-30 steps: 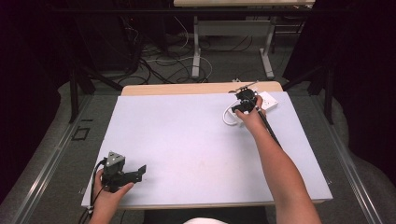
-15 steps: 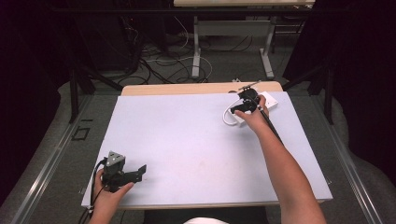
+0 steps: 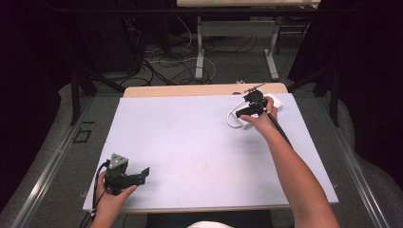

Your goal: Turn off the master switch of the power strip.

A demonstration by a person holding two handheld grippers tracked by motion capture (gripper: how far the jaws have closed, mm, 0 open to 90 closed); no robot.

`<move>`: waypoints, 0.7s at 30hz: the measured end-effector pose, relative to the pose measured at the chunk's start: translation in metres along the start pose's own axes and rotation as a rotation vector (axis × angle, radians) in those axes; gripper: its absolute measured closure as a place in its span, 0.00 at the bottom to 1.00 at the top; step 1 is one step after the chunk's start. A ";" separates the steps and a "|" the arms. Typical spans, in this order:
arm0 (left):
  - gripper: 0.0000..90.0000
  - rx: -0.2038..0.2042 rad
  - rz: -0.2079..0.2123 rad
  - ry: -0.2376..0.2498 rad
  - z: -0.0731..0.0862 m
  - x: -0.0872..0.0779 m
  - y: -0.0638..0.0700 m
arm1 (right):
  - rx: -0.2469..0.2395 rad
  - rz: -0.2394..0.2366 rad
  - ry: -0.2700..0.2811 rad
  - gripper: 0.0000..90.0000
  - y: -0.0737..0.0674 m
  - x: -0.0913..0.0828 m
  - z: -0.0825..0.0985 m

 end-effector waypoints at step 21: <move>0.11 0.010 0.000 0.003 -0.001 0.000 0.001 | -0.061 -0.030 0.018 0.00 -0.012 -0.036 0.016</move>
Point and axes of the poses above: each handheld gripper's, and its own axes: x roughly forward along the jaws, z roughly out of its underside, y roughly to its right, the point moved 2 cm from there along x, roughly forward along the jaws, and after that the axes turned 2 degrees about -x, right-handed, at the moved point
